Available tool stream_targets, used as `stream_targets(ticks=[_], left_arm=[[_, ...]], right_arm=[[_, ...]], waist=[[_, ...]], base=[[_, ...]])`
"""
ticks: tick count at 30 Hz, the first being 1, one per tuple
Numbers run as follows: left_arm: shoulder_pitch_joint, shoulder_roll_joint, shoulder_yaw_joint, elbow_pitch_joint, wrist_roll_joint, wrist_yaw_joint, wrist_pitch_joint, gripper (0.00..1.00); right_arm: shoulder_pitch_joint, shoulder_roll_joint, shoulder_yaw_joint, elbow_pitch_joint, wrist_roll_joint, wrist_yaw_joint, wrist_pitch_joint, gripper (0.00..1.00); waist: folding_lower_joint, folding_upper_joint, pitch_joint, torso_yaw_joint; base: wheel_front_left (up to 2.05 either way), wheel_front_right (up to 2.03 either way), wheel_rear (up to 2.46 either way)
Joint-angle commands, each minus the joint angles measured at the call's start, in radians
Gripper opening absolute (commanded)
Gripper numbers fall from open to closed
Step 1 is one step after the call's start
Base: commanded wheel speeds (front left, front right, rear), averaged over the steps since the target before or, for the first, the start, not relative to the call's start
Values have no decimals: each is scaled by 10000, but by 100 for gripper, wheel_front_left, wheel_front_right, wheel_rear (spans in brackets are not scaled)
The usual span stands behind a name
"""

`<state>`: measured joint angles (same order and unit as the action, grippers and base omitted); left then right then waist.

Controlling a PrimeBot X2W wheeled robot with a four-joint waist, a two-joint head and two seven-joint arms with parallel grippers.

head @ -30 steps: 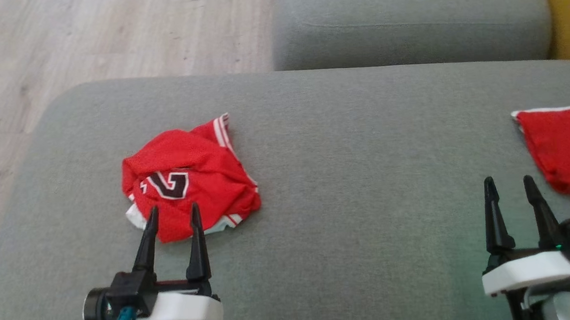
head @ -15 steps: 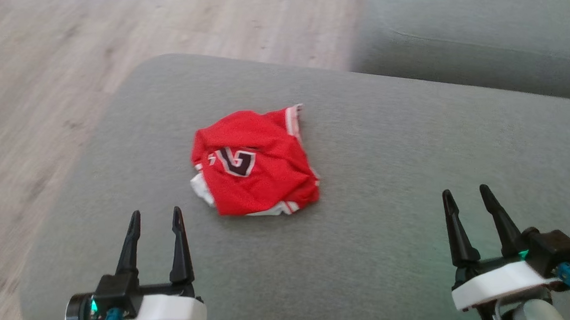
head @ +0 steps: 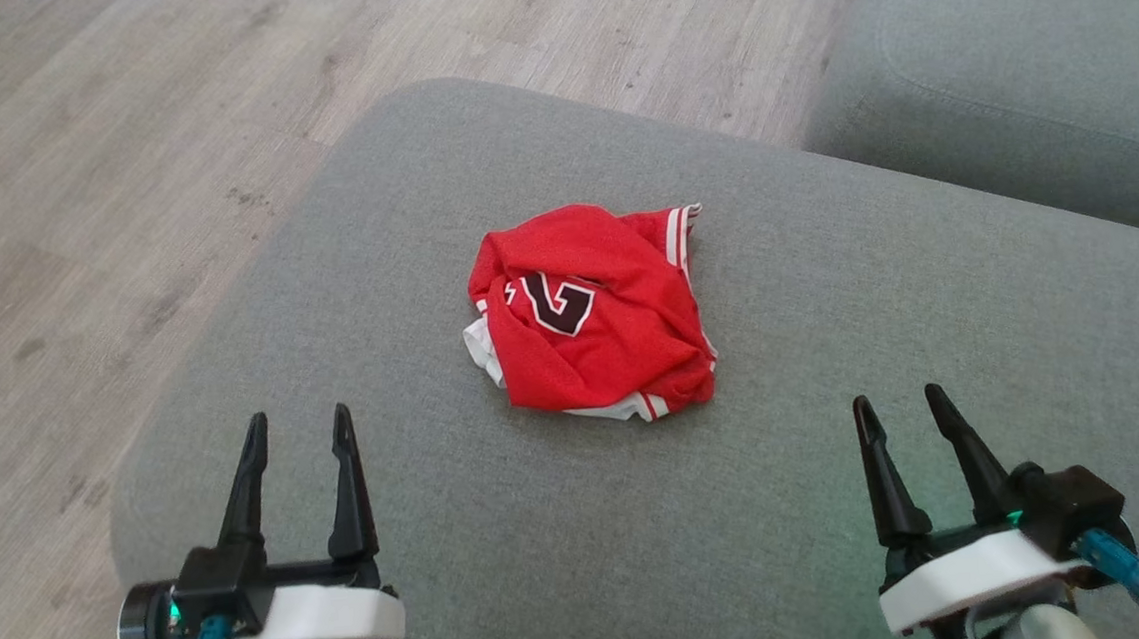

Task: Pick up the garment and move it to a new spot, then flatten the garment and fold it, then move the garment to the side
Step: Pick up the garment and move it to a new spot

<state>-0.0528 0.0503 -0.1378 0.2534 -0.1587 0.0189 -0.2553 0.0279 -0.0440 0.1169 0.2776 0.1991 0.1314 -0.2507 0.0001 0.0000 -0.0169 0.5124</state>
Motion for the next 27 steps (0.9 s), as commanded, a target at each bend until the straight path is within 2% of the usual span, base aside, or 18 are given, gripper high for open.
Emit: stream_targets(ticks=[1,8,10,16,21,23,24,27], left_arm=[[-181,5,348,-373,-26,65,-65,100],[-298,1,183,-120,-42,-96,-65,100],[-526,1,75,62,36,-238,-65,100],[-1957,128,-464,1273,266,-868,56,100],[-3686,381,-1314,2406,357,-1347,1229,100],[-4431,523,-1643,2850,292,-1432,1753,100],[-5127,720,-1930,3360,200,-1469,2348,100],[-6076,1004,-2578,3960,-114,-1488,2956,100]], right_arm=[[-569,-62,239,-274,-65,-7,-110,100],[-469,-62,208,-247,42,-7,-110,100],[-420,-62,36,-295,-31,-7,-110,100],[-655,-62,-332,-483,-315,-7,-110,100],[-833,-62,-476,-581,-518,-7,-110,100],[-938,-62,-500,-607,-578,-7,-110,100],[-1063,-62,-510,-628,-608,-7,-110,100],[-1271,-62,-523,-657,-590,-7,-110,100]], waist=[[-1,0,15,5],[-1,0,135,12],[-1,0,235,-11],[-1,0,985,-680],[-1,0,1628,-1279],[-1,0,1877,-1498],[-1,0,2118,-1732],[-1,0,2458,-2072]], base=[[0,0,0],[0,0,0],[0,0,0],[0,0,0],[0,0,0],[0,0,0],[0,0,0],[0,0,0]])
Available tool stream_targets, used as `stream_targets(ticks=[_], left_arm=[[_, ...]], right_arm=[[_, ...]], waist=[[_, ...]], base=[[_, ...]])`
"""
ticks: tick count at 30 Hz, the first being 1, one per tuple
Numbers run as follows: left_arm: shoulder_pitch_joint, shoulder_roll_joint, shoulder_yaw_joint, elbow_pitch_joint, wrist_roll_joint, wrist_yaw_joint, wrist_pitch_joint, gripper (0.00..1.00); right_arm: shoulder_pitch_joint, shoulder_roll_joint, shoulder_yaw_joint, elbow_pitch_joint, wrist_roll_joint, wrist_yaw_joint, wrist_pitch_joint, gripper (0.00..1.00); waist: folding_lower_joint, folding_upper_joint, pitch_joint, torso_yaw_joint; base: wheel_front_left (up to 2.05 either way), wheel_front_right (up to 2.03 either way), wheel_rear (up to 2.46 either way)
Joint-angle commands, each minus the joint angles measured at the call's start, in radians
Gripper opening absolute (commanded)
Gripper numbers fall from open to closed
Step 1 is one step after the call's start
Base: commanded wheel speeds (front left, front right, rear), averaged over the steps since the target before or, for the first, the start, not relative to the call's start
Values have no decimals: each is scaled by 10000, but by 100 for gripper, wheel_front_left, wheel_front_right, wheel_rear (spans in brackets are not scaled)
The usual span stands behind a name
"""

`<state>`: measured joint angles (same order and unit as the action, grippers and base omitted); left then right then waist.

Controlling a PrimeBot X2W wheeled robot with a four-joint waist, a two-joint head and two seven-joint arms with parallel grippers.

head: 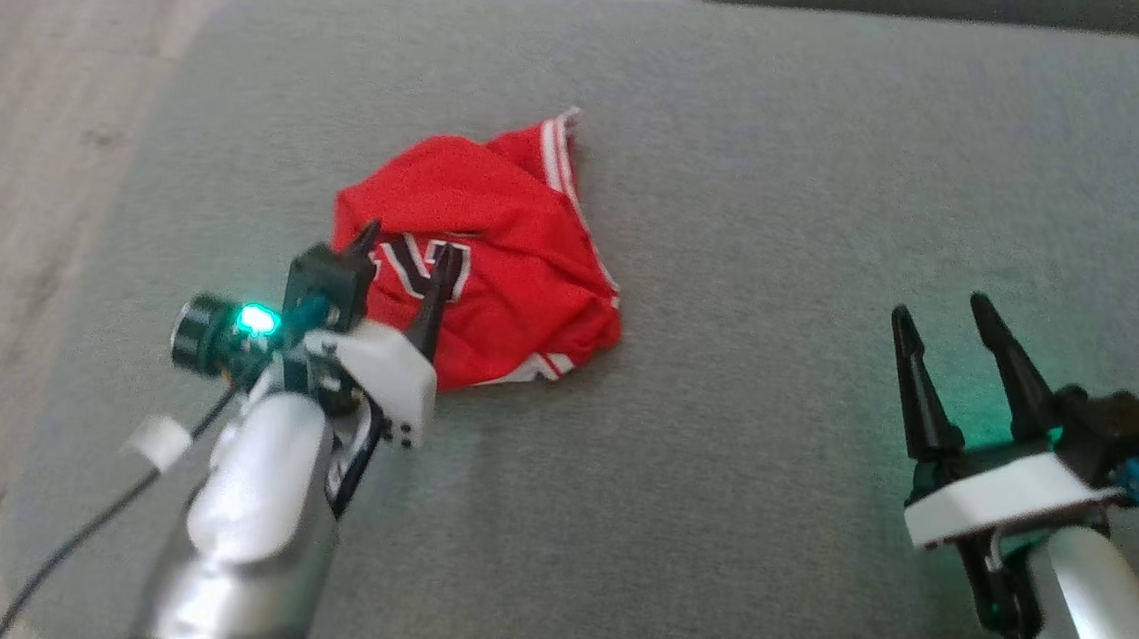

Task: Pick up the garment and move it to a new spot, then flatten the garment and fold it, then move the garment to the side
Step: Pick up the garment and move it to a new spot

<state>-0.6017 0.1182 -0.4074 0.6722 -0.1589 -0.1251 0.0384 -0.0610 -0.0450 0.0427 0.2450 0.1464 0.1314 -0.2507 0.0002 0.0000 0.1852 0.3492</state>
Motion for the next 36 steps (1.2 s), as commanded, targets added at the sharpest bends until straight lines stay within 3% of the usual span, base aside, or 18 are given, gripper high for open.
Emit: stream_targets(ticks=[1,9,15,16,17,18,22,29,36], left_arm=[[-860,462,-192,-67,-272,-50,130,100],[-2357,1537,-2212,1112,-1226,-53,605,100],[-2877,1811,-2923,1838,-1839,-54,596,100],[-2921,1815,-2979,1940,-1949,-54,570,74],[-2958,1808,-3004,2040,-2078,-54,523,18],[-2983,1798,-3037,2125,-2191,-54,458,0],[-3130,1794,-3002,2237,-2427,-55,-113,0],[-3607,1444,-2333,1576,-2914,-44,-2568,0],[-4008,1538,-1719,-636,-2598,274,-2992,0]], right_arm=[[-462,-53,215,-326,-84,-7,-110,100],[-850,-53,97,-266,-65,-7,-111,100],[-976,-53,60,-267,-11,-7,-111,100],[-993,-53,62,-253,2,-7,-111,100],[-1009,-53,73,-234,15,-7,-111,100],[-1022,-53,87,-214,28,-7,-111,100],[-1036,-53,109,-170,46,-7,-111,100],[-864,-53,108,-65,97,-7,-111,100],[-592,-53,89,-23,309,-7,-111,100]], waist=[[-2,0,542,-561],[-2,0,1096,-1212],[-2,0,1195,-1438],[-2,0,1179,-1462],[-2,0,1153,-1489],[-2,0,1115,-1515],[-2,0,946,-1584],[-2,0,259,-1709],[-2,0,-470,-1798]], base=[[0,0,0],[0,0,0],[0,0,0],[0,0,0],[0,0,0],[0,0,0],[0,0,0],[0,0,0],[0,0,0]])
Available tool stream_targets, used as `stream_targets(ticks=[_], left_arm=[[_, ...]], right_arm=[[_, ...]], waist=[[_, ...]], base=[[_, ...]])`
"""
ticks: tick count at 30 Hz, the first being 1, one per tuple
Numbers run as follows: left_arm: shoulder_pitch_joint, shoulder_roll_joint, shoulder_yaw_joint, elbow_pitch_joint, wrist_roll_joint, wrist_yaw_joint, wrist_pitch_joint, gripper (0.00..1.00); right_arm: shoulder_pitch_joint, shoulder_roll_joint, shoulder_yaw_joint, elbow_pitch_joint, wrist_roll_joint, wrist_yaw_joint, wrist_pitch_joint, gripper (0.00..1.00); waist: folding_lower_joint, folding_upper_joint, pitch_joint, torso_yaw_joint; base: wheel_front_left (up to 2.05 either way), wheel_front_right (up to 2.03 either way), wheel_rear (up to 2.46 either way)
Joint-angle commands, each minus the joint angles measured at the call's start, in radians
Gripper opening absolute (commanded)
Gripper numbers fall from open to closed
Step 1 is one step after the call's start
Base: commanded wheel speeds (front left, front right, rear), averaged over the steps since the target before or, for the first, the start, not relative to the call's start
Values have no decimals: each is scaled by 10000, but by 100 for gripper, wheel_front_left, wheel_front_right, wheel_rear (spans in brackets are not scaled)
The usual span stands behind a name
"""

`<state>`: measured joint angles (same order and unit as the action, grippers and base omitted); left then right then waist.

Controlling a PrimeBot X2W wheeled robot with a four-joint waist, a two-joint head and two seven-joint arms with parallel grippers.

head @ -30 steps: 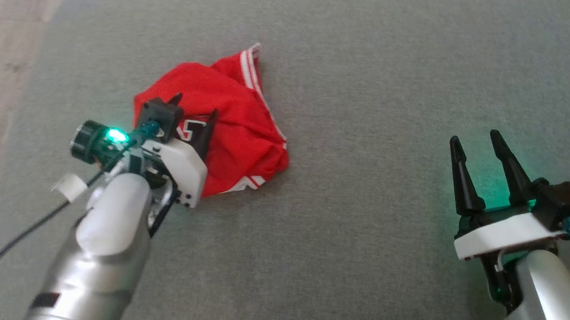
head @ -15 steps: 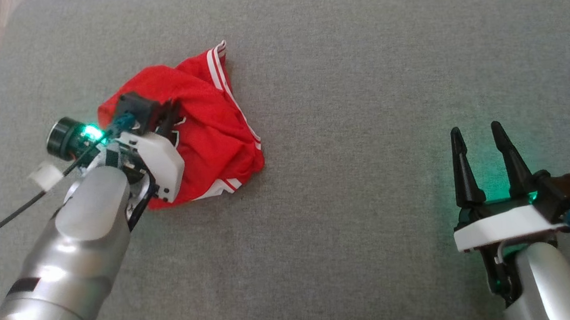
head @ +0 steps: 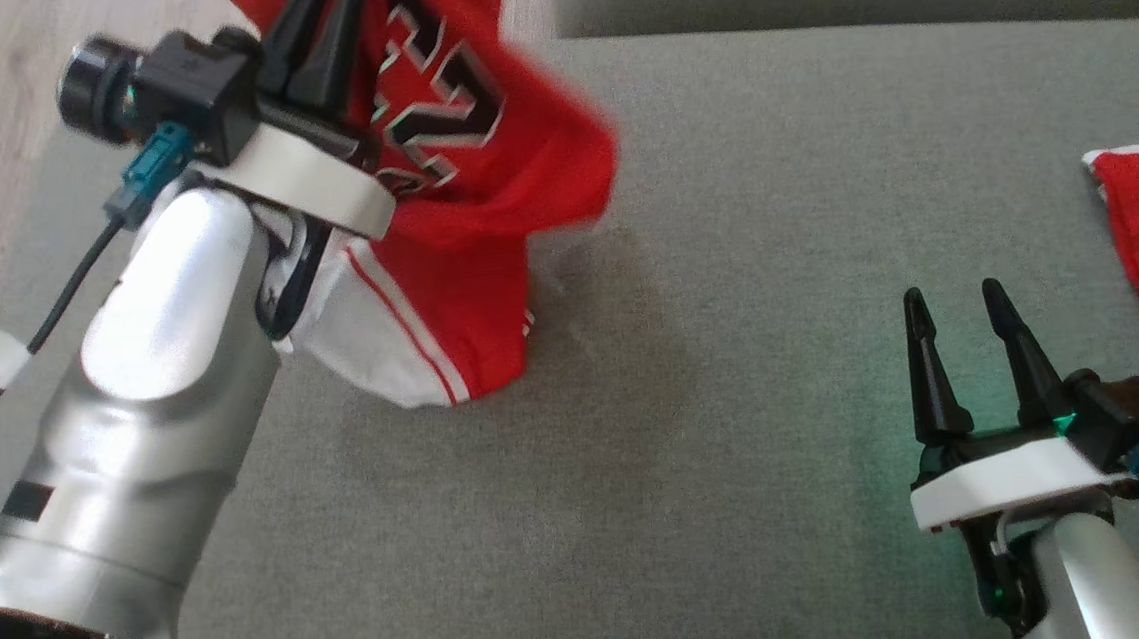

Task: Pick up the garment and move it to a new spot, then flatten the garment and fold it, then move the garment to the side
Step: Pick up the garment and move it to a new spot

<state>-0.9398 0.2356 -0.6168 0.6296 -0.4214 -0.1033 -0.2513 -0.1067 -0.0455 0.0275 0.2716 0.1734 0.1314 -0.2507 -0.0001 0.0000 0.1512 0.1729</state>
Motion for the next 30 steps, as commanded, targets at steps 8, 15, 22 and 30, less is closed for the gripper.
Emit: stream_targets(ticks=[8,15,22,30], left_arm=[[-190,675,553,-2566,434,174,-103,0],[-47,595,239,-3805,564,210,127,0],[-111,536,-171,-4051,743,225,496,0],[-773,474,-569,-2758,977,72,719,0]], right_arm=[[106,-47,376,-295,342,-7,-111,100],[21,-47,477,-392,399,-7,-111,100],[-490,-47,603,-683,792,-7,-111,100],[-985,-47,1267,-1375,1319,-7,-111,100]], waist=[[1,0,-769,-464],[1,0,-699,-1307],[1,0,155,-2768],[1,0,1230,-4144]], base=[[0,0,0],[0,0,0],[0,0,0],[0,0,0]])
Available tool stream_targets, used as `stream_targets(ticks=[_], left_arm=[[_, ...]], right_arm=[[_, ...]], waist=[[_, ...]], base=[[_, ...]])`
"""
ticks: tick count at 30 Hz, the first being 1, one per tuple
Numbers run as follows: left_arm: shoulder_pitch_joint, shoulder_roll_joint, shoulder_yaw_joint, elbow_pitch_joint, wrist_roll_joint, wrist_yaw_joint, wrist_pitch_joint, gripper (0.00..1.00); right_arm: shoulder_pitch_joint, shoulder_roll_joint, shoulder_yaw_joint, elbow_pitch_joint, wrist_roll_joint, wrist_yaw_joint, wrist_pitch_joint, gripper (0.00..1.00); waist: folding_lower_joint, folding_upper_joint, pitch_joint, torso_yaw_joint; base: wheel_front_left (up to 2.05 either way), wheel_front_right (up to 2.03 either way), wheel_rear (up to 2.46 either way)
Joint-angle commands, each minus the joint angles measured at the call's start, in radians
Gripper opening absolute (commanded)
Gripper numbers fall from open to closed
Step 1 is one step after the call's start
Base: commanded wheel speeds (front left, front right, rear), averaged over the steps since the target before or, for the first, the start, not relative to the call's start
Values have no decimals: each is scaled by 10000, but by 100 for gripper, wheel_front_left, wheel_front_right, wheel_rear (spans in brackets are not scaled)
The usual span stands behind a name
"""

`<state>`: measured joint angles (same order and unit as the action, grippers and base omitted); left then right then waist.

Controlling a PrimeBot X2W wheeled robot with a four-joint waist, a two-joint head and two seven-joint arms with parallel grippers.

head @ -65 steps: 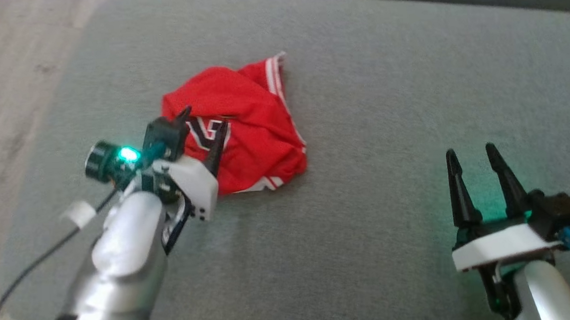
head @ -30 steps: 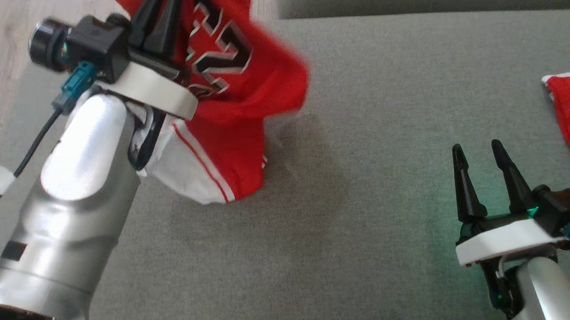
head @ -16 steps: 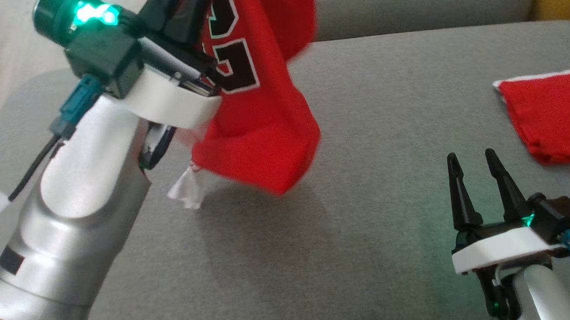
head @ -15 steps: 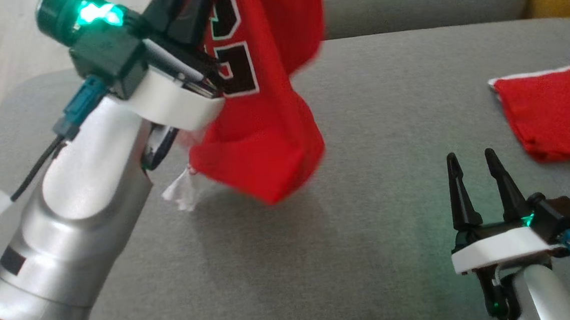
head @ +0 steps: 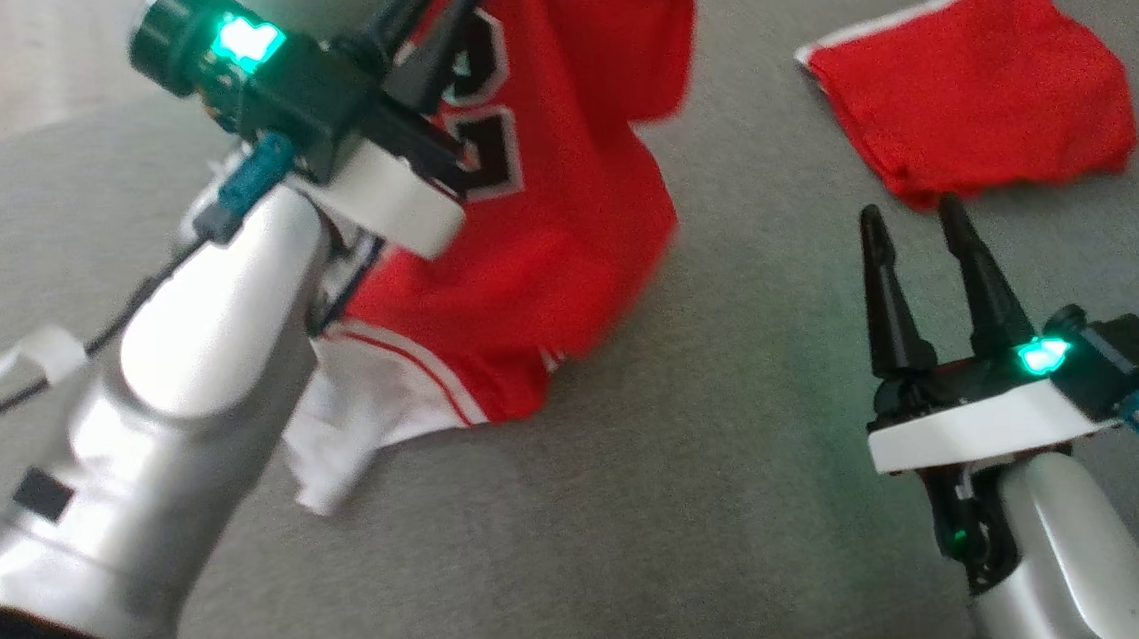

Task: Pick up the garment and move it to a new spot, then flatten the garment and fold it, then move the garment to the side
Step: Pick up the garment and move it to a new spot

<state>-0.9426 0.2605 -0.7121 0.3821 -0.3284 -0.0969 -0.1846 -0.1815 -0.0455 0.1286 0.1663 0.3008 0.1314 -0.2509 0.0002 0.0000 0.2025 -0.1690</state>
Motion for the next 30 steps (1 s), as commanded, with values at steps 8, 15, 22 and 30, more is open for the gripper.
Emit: stream_targets(ticks=[8,15,22,30], left_arm=[[-1684,-132,-133,2165,181,-188,-36,100],[-1819,-398,-301,3476,85,-230,-395,100],[-1409,-441,49,3764,-183,125,-694,100],[1096,-366,1045,2526,-677,1436,-767,100]], right_arm=[[-320,-47,663,-430,133,-7,-109,100],[-318,-47,761,-330,81,-7,-109,100],[-199,-47,464,-159,-173,-7,-109,100],[210,-47,-49,40,-544,-7,-109,100]], waist=[[-2,0,1270,-1265],[-2,0,1060,-882],[-2,0,485,-1],[-2,0,-351,1309]], base=[[0,0,0],[0,0,0],[0,0,0],[0,0,0]])
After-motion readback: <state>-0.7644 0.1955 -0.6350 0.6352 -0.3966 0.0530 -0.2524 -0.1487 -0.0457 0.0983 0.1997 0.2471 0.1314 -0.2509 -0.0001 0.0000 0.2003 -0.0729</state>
